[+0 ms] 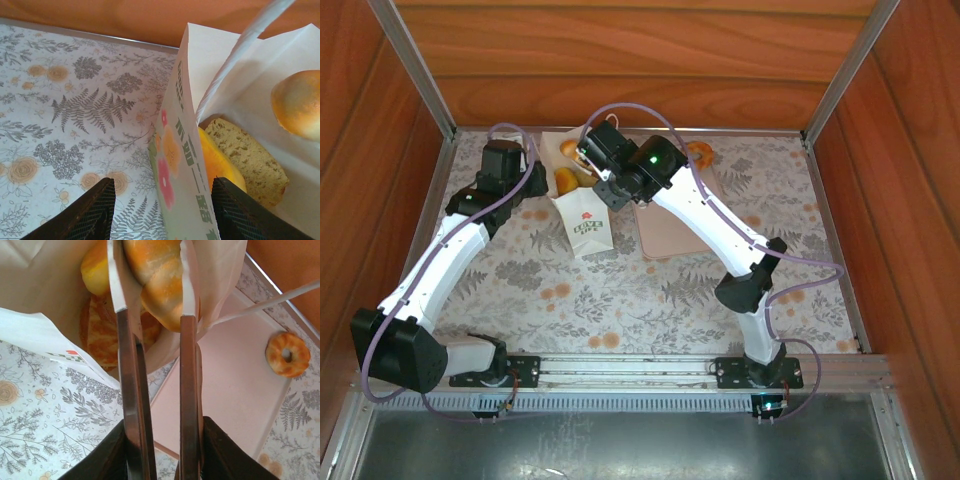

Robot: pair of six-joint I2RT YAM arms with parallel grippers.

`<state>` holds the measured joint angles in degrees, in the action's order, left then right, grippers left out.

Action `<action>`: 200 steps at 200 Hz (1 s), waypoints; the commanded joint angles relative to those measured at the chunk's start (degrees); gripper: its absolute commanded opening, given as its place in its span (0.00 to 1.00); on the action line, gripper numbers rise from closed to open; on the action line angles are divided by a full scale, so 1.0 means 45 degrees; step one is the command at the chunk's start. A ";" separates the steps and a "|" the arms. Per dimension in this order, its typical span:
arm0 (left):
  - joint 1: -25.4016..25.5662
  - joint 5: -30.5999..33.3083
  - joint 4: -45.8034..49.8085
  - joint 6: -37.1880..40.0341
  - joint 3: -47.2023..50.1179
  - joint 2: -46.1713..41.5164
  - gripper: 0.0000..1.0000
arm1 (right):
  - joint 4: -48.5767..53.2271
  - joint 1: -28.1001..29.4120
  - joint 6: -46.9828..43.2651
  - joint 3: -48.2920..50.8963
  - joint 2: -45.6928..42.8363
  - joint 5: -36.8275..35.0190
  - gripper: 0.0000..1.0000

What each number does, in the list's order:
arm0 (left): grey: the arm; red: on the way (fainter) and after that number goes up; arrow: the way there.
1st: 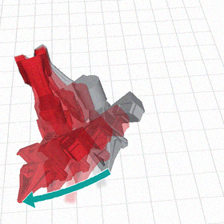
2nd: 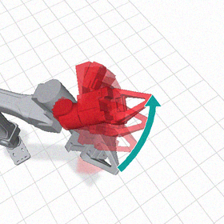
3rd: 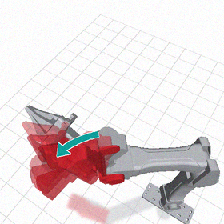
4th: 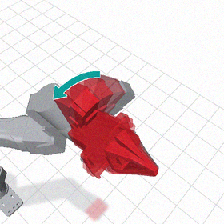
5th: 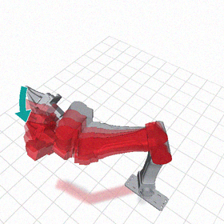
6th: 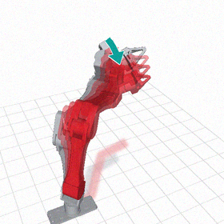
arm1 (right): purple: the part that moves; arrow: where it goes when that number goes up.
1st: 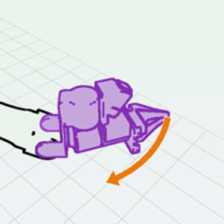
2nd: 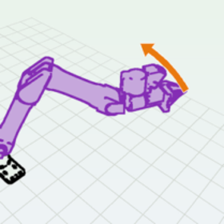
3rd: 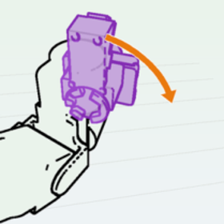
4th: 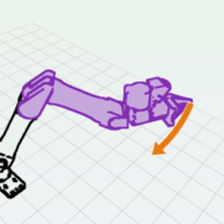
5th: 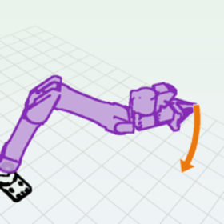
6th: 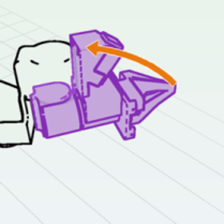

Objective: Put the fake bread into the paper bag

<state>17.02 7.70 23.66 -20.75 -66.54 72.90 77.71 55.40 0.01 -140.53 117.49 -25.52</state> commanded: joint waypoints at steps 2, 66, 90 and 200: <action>0.0082 0.0222 0.0165 0.0256 0.0036 -0.0182 0.55 | 0.0055 -0.0118 -0.0022 -0.0157 -0.0074 -0.0482 0.41; 0.0068 0.0144 0.0152 0.0253 0.0004 -0.0141 0.55 | -0.0013 -0.0145 0.0093 -0.0121 -0.0173 -0.0579 0.57; 0.0067 0.0099 0.0157 0.0256 0.0019 -0.0162 0.55 | -0.0115 -0.0154 0.0183 -0.0119 -0.0268 -0.0443 0.59; -0.0002 -0.0449 0.0150 0.0150 -0.0115 -0.0573 0.63 | -0.2087 -0.0133 0.0408 0.1388 -0.2414 0.0339 0.56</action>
<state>17.02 6.52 23.66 -20.49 -66.54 72.44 72.95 55.09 0.71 -135.33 111.90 -23.90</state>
